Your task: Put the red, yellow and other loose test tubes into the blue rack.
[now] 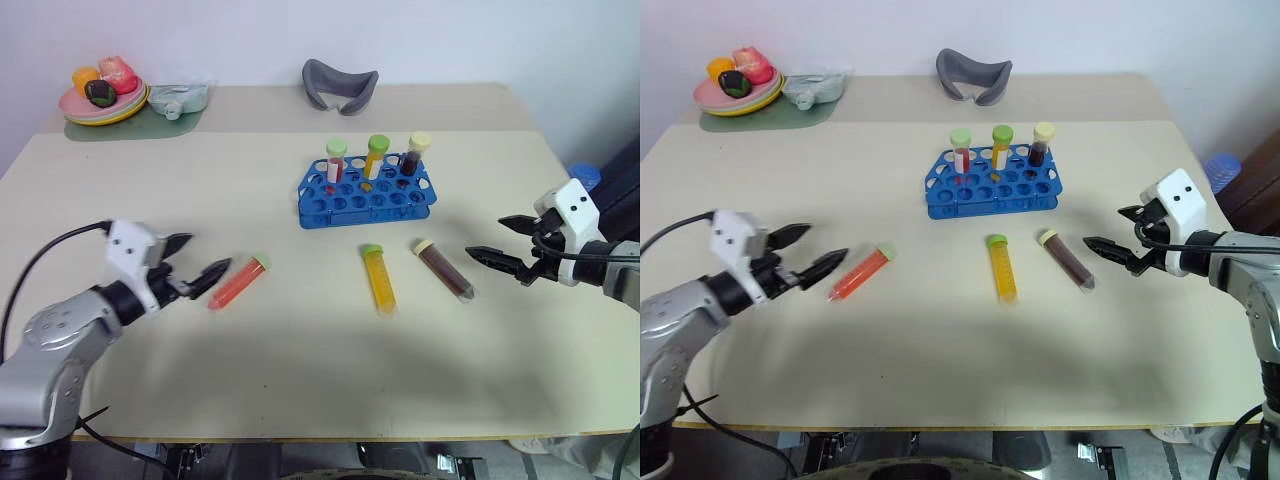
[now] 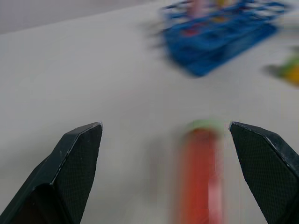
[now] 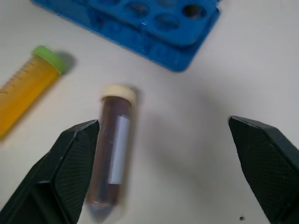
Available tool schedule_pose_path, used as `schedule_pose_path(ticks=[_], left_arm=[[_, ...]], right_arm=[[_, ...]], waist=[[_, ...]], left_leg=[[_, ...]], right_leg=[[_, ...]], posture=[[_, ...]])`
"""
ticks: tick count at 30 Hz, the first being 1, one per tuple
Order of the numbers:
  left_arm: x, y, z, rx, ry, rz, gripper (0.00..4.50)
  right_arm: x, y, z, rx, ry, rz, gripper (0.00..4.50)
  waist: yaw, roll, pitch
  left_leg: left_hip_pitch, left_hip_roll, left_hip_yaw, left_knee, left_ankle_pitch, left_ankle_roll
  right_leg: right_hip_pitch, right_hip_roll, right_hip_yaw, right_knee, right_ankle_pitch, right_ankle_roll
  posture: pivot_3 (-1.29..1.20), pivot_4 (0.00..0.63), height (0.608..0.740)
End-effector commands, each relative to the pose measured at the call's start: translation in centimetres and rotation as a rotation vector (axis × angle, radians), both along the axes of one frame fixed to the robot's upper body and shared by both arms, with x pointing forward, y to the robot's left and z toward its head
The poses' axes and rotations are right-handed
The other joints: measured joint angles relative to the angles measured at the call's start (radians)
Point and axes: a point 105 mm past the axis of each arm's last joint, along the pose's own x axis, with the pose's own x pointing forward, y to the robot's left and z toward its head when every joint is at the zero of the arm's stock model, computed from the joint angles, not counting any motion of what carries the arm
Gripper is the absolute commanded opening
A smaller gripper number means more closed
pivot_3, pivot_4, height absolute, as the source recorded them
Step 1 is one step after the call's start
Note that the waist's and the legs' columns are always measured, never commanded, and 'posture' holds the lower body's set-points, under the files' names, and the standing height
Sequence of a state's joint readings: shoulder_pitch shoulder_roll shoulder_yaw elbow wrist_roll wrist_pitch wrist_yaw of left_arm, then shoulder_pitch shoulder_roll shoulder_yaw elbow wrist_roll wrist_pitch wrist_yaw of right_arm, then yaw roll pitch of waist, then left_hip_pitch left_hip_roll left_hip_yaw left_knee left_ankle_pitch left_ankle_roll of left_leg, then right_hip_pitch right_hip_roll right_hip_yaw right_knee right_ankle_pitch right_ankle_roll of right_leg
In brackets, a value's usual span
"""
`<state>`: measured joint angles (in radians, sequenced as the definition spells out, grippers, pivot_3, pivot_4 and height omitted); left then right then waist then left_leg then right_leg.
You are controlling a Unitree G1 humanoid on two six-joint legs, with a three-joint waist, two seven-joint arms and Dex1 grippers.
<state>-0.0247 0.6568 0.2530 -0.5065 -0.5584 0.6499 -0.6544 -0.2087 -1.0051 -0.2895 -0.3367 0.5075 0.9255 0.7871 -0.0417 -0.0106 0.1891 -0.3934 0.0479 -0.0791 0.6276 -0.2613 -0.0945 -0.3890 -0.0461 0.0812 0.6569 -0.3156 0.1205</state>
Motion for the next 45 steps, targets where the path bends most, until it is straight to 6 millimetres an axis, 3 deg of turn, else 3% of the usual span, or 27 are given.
schedule_pose_path(ticks=[1, 6, 11, 22, 33, 36, 41, 42, 45], left_arm=[[-0.6, -3.8, -0.1, 0.029, -0.002, -0.218, 4.46], [-1.1, -8.2, 0.4, -0.008, -0.006, -0.462, 4.46], [-1.6, -10.0, -0.5, 0.028, -0.002, -0.570, 4.46], [-2.3, -11.0, -0.8, 0.021, -0.037, -0.530, 4.46], [-2.0, -10.8, -0.4, 0.001, -0.053, -0.496, 4.46], [-1.9, -10.9, -0.4, 0.001, -0.056, -0.498, 4.50], [-1.9, -10.8, -0.4, 0.004, -0.056, -0.498, 4.50], [-1.8, -10.8, -0.4, 0.007, -0.056, -0.498, 4.50], [-1.8, -10.7, -0.4, 0.009, -0.056, -0.497, 4.50]], right_arm=[[-1.3, 2.1, 0.9, -0.028, 0.069, -0.014, 4.50], [-1.0, 4.5, 0.2, 0.002, 0.219, -0.103, 4.50], [0.8, 5.4, -0.8, -0.091, 0.255, -0.135, 4.50], [4.6, 5.2, -2.1, -0.132, 0.368, -0.286, 4.50], [4.2, 5.7, -3.6, -0.181, 0.454, -0.268, 4.50], [4.1, 5.8, -3.7, -0.176, 0.461, -0.266, 3.61], [4.3, 5.8, -3.4, -0.164, 0.444, -0.281, 1.10], [4.3, 5.8, -3.3, -0.167, 0.434, -0.285, 0.81], [4.4, 5.8, -2.9, -0.162, 0.410, -0.289, 0.81]], waist=[[-0.002, 0.000, 0.000], [-0.001, 0.000, 0.000], [0.000, 0.000, 0.000], [0.000, 0.000, 0.000], [-0.002, 0.000, 0.000], [-0.002, 0.000, 0.000], [-0.001, 0.000, 0.000], [-0.001, 0.000, 0.000], [-0.001, 0.000, 0.000]], left_leg=[[0.000, 0.000, 0.000, 0.000, 0.000, 0.000], [0.000, 0.000, 0.000, 0.003, 0.000, 0.000], [-0.003, 0.000, 0.000, 0.002, -0.001, 0.001], [-0.008, 0.000, -0.001, 0.003, -0.001, 0.002], [-0.013, 0.000, -0.002, 0.005, -0.001, 0.002], [-0.013, 0.000, -0.002, 0.005, -0.001, 0.002], [-0.013, 0.000, -0.002, 0.005, -0.001, 0.002], [-0.013, 0.000, -0.002, 0.005, 0.000, 0.002], [-0.013, 0.000, -0.002, 0.005, 0.000, 0.002]], right_leg=[[0.000, 0.000, 0.000, 0.000, 0.000, 0.000], [0.000, 0.001, 0.000, 0.003, 0.000, 0.000], [-0.003, 0.000, 0.000, 0.002, 0.000, 0.000], [-0.008, 0.000, 0.000, 0.004, 0.000, 0.000], [-0.013, 0.001, -0.001, 0.006, 0.000, 0.000], [-0.013, 0.001, -0.001, 0.006, 0.000, 0.000], [-0.013, 0.000, -0.001, 0.006, 0.000, 0.000], [-0.013, 0.000, -0.001, 0.006, 0.000, 0.000], [-0.013, 0.000, -0.001, 0.006, 0.000, 0.000]], posture=[[0.00, 0.150, 0.740], [0.00, 0.150, 0.740], [0.00, 0.150, 0.740], [0.00, 0.150, 0.740], [0.00, 0.150, 0.740], [0.00, 0.150, 0.740], [0.00, 0.150, 0.740], [0.00, 0.150, 0.740], [0.00, 0.150, 0.740]])
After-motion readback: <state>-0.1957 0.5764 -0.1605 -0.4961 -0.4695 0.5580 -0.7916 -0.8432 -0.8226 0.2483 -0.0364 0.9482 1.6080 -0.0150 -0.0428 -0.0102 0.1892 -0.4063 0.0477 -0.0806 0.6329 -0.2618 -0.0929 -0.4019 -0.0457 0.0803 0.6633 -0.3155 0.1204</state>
